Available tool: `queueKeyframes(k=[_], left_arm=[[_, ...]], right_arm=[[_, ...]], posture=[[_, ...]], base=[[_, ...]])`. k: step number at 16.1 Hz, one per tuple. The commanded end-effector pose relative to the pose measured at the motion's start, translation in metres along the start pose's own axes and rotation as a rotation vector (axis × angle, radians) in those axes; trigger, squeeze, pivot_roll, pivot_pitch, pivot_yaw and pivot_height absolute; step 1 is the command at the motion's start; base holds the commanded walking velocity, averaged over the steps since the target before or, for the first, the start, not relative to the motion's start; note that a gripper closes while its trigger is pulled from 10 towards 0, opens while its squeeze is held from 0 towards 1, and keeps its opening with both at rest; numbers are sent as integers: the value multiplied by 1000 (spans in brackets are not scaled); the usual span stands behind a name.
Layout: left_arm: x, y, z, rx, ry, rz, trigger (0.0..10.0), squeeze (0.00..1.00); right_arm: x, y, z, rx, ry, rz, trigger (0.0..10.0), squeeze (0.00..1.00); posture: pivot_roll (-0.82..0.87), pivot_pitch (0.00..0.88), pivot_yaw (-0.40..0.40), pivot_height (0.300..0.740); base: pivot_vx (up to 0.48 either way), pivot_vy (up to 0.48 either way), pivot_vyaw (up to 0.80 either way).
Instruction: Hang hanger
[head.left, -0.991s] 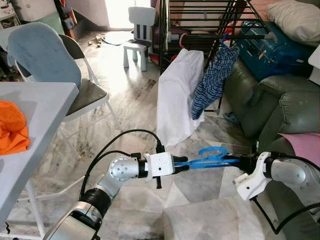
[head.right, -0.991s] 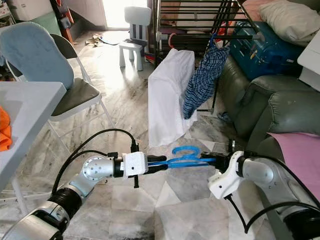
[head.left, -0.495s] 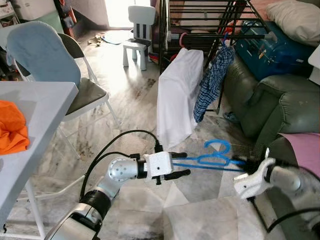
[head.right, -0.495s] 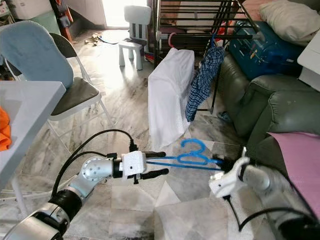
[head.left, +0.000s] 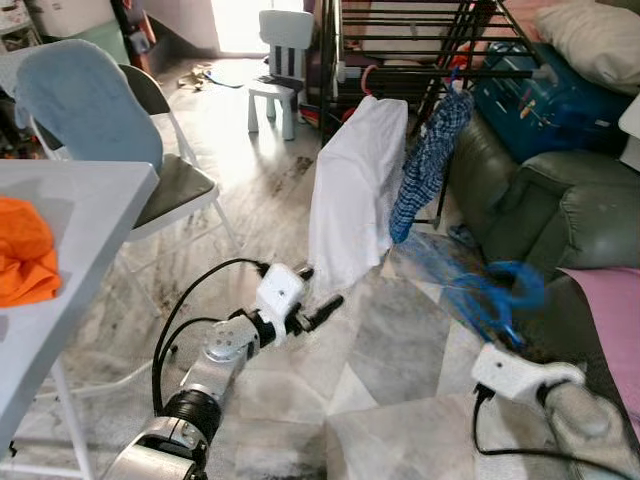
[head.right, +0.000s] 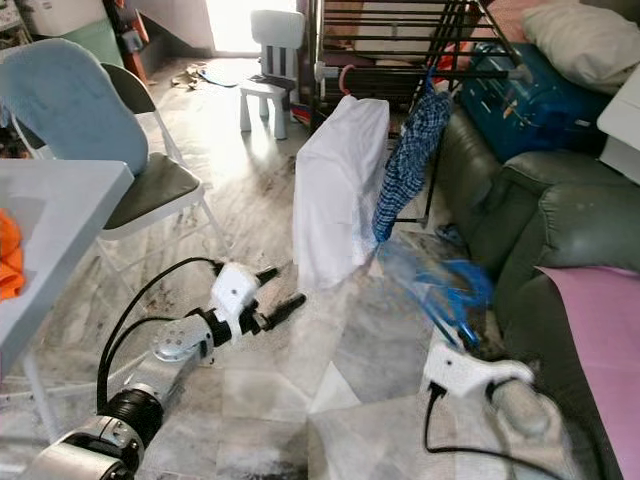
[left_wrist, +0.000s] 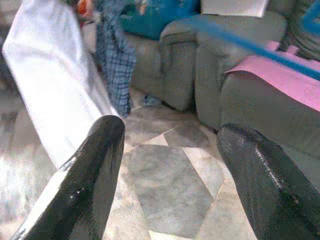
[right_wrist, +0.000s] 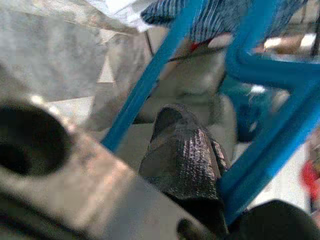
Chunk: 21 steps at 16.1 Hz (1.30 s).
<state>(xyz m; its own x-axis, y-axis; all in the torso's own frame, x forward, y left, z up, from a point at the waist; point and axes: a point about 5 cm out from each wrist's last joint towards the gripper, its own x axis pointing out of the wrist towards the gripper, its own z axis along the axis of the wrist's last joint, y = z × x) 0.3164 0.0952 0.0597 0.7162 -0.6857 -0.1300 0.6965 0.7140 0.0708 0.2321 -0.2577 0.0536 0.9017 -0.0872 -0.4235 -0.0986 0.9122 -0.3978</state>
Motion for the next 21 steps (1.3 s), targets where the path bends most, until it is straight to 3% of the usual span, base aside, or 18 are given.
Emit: queueKeyframes(k=[1,4,5,6,7,8,9,10,12,14,21], left_arm=[[-1,2,-5,-45,18,50,10000,1000],[2,-2,-8,-92,44,72,10000,1000],[2,-2,-8,-92,43,72,10000,1000],[4,-4,-8,-91,55,70,10000,1000],[4,-4,-9,-84,64,72,10000,1000],[4,-5,-8,-104,52,74,10000,886],[5,-7,-9,-105,57,69,10000,47],[6,-9,-9,-114,53,64,10000,0],[10,-12,-1,-154,2,67,10000,0],[11,-14,-2,-169,3,60,10000,0],[13,-18,-1,-171,8,46,10000,0]], right_arm=[[-5,-7,0,63,2,-87,0,0],[-16,10,1,336,-23,-126,0,0],[-16,12,2,348,-23,-125,275,0],[-15,21,4,439,-13,-143,10000,0],[-15,25,7,479,-12,-158,10000,0],[-14,29,9,551,-24,-189,10000,0],[-15,32,11,570,-41,-191,10000,0],[-16,37,17,567,-90,-164,10000,0],[-17,44,25,548,-113,-169,10000,0],[-16,49,26,604,-92,-165,10000,0],[-13,42,28,632,-82,-217,10000,0]], posture=[[-21,0,-23,740],[-25,0,-21,740],[-25,0,-20,740],[-26,0,-15,740],[-25,0,-13,740],[-26,0,-10,740],[-26,0,-8,740],[-25,0,-7,740],[-25,0,-8,740],[-25,0,-9,740],[-25,0,-13,740]], base=[[0,0,0],[0,0,0],[0,0,0],[0,0,0],[0,0,0],[0,0,0],[240,0,0],[304,0,0],[336,0,0],[390,0,0],[466,0,0]])
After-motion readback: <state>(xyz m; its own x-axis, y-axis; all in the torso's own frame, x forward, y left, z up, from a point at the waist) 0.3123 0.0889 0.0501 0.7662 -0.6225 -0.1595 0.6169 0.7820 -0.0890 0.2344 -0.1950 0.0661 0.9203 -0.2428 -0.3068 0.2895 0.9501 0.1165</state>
